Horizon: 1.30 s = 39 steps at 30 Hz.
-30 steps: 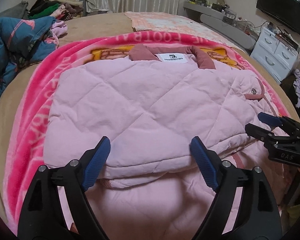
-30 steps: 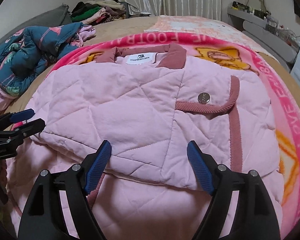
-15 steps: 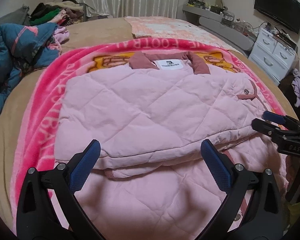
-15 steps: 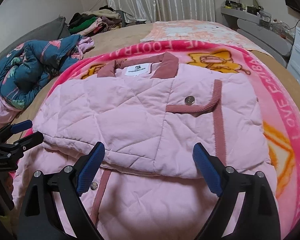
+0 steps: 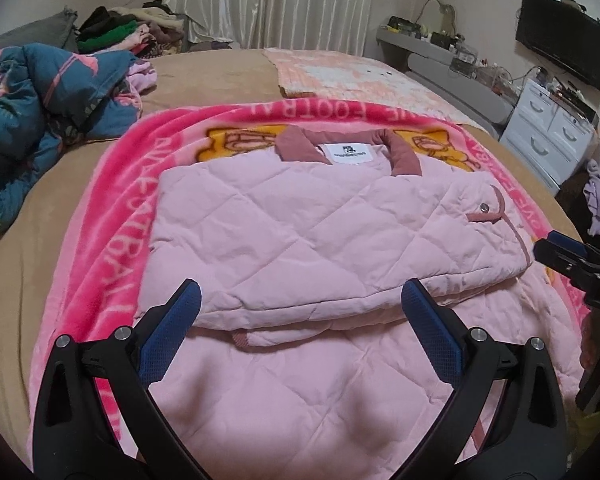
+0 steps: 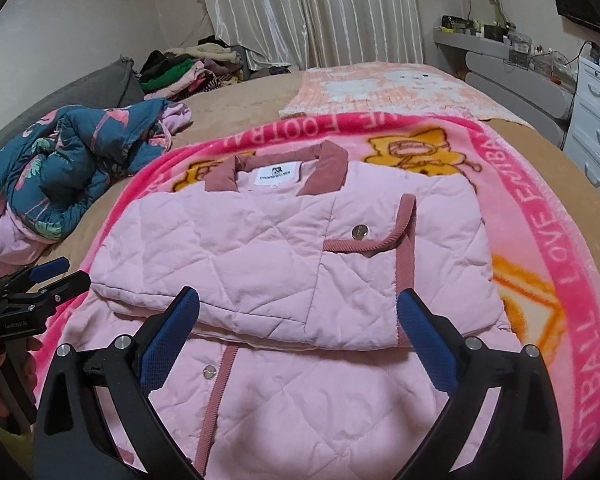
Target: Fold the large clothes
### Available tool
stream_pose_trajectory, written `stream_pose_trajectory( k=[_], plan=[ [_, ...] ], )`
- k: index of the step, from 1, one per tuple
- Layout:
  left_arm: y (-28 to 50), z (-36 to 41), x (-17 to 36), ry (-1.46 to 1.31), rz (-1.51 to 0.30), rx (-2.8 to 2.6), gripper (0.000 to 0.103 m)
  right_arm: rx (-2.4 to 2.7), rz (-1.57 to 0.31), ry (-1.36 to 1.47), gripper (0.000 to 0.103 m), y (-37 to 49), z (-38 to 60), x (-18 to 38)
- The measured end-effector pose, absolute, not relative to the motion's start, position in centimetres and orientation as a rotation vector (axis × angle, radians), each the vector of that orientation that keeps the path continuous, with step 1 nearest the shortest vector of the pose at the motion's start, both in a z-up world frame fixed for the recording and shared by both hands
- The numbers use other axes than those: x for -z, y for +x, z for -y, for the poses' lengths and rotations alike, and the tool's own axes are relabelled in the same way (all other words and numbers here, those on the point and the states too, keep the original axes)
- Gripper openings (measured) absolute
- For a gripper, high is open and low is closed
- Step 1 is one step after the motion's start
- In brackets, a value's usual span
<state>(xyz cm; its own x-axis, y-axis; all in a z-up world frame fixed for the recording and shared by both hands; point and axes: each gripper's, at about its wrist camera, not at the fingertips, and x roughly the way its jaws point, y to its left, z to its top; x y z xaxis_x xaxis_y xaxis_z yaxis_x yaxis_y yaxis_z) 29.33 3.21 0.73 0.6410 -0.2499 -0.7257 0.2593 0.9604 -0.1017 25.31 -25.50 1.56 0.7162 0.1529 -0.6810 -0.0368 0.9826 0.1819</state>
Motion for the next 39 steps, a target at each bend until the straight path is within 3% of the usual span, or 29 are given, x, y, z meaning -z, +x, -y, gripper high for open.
stream_pose_trajectory(
  k=[39],
  plan=[
    [17.3, -6.7, -5.3, 0.003, -0.648, 0.218, 0.094, -0.142, -0.613, 0.113, 0.099, 15.8, 24.8, -7.4]
  ],
)
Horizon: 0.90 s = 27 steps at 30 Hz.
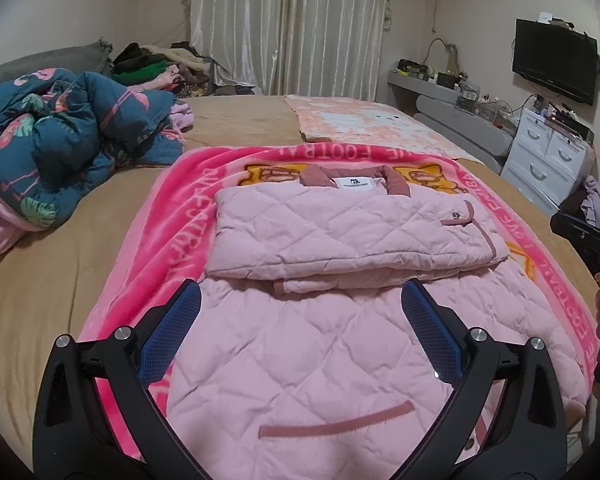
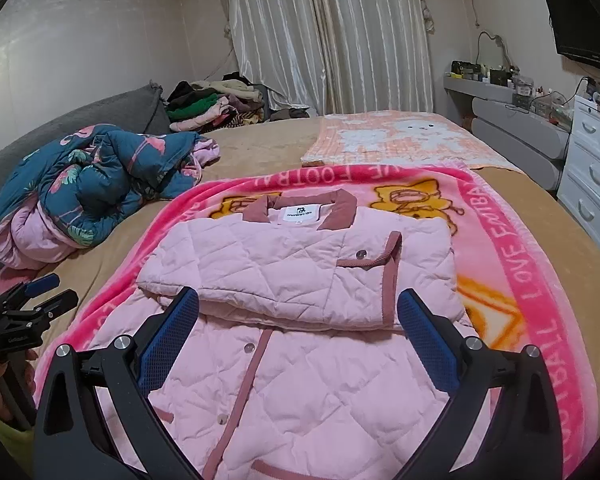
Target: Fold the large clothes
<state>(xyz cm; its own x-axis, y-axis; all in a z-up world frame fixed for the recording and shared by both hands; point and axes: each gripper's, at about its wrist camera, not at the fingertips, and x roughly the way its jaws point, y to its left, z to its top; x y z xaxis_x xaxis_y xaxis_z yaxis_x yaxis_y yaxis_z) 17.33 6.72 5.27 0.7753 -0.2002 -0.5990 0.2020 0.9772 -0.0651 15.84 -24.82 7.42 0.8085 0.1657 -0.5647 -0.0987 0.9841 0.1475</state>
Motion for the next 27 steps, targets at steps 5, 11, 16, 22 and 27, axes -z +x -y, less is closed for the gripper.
stream_pose_trajectory(
  k=[5, 11, 16, 22, 27],
  plan=[
    [15.8, -7.7, -5.1, -0.021, -0.646, 0.21, 0.094, -0.148, -0.617, 0.099, 0.099, 14.7, 24.6, -7.2],
    [14.1, -8.3, -4.3, -0.02, -0.656, 0.195, 0.094, -0.16, -0.629, 0.085, 0.099, 13.5, 24.1, -6.5],
    [13.0, -9.1, -3.6, -0.03, -0.67, 0.182, 0.094, -0.17, -0.64, 0.082, 0.099, 12.9, 23.9, -6.1],
    [11.8, -9.6, -3.1, -0.029, -0.686, 0.172, 0.094, -0.19, -0.652, 0.082, 0.099, 12.1, 23.6, -5.5],
    [10.7, -9.5, -2.6, 0.024, -0.72, 0.166, 0.094, -0.206, -0.659, 0.078, 0.099, 11.5, 23.3, -5.2]
  ],
)
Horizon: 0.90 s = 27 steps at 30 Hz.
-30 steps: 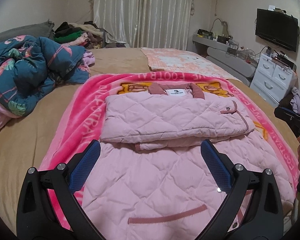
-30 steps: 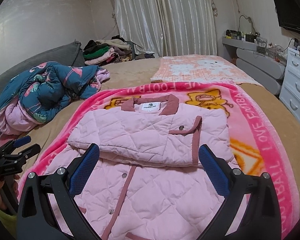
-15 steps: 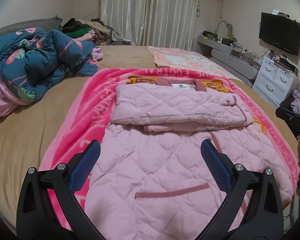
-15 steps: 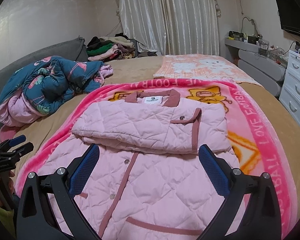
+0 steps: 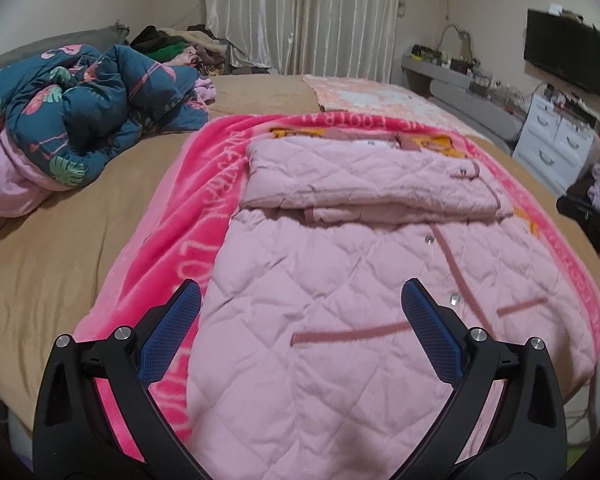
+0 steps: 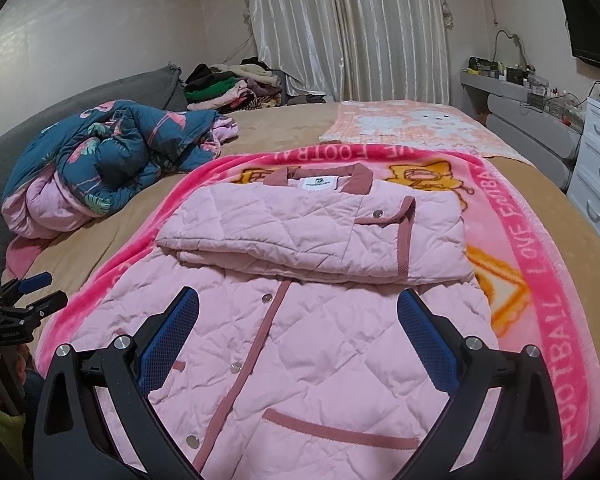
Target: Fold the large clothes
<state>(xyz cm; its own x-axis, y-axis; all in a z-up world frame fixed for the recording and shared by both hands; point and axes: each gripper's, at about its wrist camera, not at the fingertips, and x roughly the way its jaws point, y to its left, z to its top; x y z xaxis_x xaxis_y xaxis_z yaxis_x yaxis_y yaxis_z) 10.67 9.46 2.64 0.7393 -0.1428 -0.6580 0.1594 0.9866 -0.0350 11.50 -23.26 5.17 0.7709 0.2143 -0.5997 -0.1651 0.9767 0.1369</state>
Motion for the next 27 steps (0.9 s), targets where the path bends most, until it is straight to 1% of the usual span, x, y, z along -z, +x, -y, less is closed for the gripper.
stream_pose_trajectory(
  k=[11, 21, 27],
  plan=[
    [8.8, -12.4, -2.8, 0.022, -0.793, 0.133, 0.094, -0.228, -0.67, 0.084, 0.099, 10.8, 23.1, -4.6],
    [8.8, -14.8, -1.1, 0.023, -0.968, 0.131, 0.094, -0.226, -0.654, 0.097, 0.099, 9.6, 24.2, -4.9],
    [9.2, -14.8, 0.7, 0.036, -1.063, 0.144, 0.094, -0.198, -0.664, 0.095, 0.099, 9.2, 25.5, -4.5]
  ],
)
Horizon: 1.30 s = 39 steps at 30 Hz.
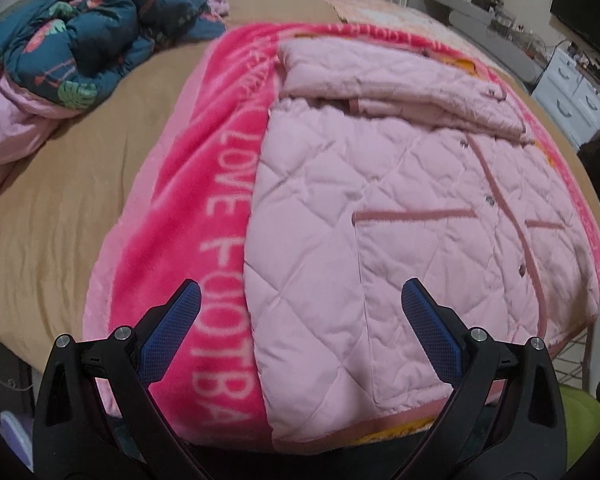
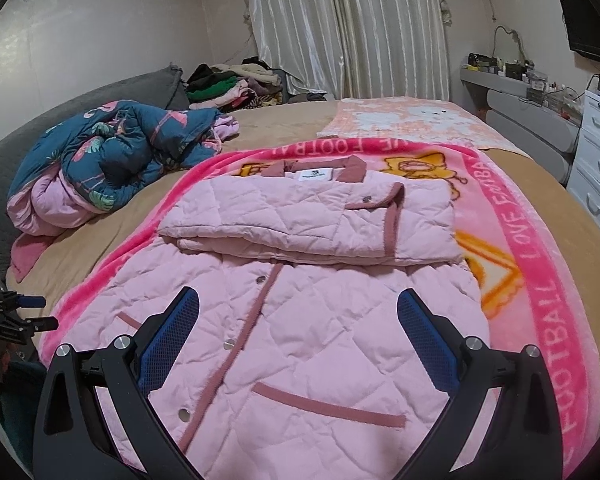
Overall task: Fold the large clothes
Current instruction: 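Lower both grippers onto the jacket hem and close them on it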
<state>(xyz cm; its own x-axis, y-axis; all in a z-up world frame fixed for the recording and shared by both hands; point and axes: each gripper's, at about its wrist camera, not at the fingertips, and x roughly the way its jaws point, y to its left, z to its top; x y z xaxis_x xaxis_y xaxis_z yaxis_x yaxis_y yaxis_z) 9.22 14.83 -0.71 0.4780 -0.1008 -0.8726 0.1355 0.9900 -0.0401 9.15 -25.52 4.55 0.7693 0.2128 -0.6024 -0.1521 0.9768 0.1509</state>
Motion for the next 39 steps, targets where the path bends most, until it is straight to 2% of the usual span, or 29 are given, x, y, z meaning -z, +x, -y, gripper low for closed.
stream_pose_trajectory(
  k=[6, 12, 23, 34, 39],
  plan=[
    [10.7, -15.0, 3.6, 0.01, -1.207, 0.131, 0.094, -0.165, -0.675, 0.088, 0.099, 8.3, 27.1, -4.0],
    [11.6, -14.8, 5.3, 0.005, -1.278, 0.093, 0.094, -0.13, -0.702, 0.084, 0.099, 7.6, 28.8, -3.0],
    [12.7, -15.9, 7.7, -0.174, -1.303, 0.048, 0.094, -0.101, -0.865, 0.078, 0.099, 5.1, 30.9, 1.6],
    [13.2, -14.4, 8.6, -0.138, -1.296, 0.034, 0.093, -0.051, -1.046, 0.053, 0.099, 1.1, 33.2, 6.0],
    [13.0, -14.0, 8.6, -0.139, -1.297, 0.056, 0.087, -0.047, -1.109, 0.099, 0.099, 0.2, 34.6, 7.3]
  ],
)
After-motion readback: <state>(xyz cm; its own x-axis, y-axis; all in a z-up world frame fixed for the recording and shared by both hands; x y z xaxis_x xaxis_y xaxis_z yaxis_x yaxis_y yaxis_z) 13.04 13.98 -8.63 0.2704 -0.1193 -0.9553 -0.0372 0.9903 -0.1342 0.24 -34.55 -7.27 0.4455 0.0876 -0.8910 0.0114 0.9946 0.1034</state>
